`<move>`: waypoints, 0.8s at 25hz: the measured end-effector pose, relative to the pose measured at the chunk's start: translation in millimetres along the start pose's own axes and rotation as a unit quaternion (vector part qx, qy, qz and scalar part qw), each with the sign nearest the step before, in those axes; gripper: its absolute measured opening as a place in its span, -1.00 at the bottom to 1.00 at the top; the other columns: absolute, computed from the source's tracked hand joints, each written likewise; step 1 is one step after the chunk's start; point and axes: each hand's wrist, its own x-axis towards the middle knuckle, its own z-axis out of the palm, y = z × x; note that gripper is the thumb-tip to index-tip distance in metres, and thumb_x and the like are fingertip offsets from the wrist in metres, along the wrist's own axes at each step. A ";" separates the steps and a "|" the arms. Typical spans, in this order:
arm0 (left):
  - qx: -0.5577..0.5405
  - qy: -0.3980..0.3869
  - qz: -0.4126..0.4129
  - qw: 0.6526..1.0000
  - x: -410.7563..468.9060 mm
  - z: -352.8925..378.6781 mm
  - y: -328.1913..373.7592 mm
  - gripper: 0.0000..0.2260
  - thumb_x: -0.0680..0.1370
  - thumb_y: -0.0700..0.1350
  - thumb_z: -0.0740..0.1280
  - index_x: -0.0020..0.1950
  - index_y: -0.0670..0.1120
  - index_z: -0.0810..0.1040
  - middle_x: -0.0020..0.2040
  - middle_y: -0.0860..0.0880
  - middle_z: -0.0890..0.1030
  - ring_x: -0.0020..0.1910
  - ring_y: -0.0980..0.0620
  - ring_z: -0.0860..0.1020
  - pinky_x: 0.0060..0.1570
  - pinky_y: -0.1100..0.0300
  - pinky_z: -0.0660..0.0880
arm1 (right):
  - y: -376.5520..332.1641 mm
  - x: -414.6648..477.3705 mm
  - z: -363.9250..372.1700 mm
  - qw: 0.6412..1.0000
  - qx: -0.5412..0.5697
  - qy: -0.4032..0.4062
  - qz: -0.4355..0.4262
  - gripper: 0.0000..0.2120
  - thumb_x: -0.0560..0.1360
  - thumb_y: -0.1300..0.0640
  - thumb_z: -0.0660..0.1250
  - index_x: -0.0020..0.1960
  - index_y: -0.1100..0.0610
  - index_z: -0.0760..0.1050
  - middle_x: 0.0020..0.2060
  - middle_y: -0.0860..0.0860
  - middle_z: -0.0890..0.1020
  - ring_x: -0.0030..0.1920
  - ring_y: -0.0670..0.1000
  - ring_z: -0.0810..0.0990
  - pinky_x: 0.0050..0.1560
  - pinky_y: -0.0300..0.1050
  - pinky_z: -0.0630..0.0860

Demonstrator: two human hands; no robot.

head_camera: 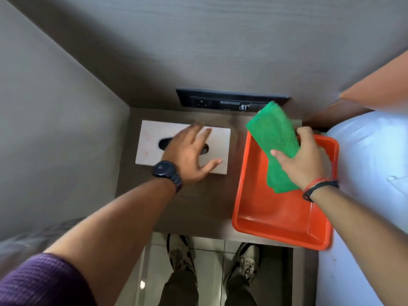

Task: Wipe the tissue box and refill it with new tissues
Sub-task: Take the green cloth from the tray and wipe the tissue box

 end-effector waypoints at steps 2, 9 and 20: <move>0.034 -0.041 -0.051 0.997 -4.5 -14.4 -40.6 -0.05 0.24 0.47 0.26 0.46 -0.07 0.20 0.42 -0.19 0.32 0.37 -0.19 0.29 0.34 -0.09 0.26 | -38.4 -5.1 14.9 0.992 0.117 0.007 0.046 -0.58 0.28 -0.04 0.53 -0.08 -0.02 0.32 -0.22 -0.07 0.60 -0.14 0.15 0.65 -0.20 0.00 0.53; 0.107 -0.158 -0.091 0.977 -13.4 -6.0 -133.3 0.38 -0.11 0.51 0.37 0.50 0.00 -0.22 0.54 -0.13 -0.01 0.48 -0.14 -0.01 0.44 -0.08 -0.11 | -94.5 2.1 104.3 0.970 0.191 -0.049 0.143 -0.47 0.33 0.00 0.53 0.16 0.20 0.40 0.11 0.12 0.61 0.11 0.18 0.59 0.07 -0.04 0.49; 0.076 -0.185 -0.055 0.978 0.5 2.1 -151.9 0.35 -0.07 0.44 0.44 0.51 -0.05 -0.16 0.54 -0.10 0.00 0.49 -0.07 -0.05 0.37 0.12 -0.19 | -88.5 -16.9 145.6 0.983 -0.142 -0.062 -0.104 -0.30 0.47 -0.09 0.15 0.54 0.08 0.03 0.55 0.22 0.00 0.53 0.27 -0.02 0.46 0.24 0.12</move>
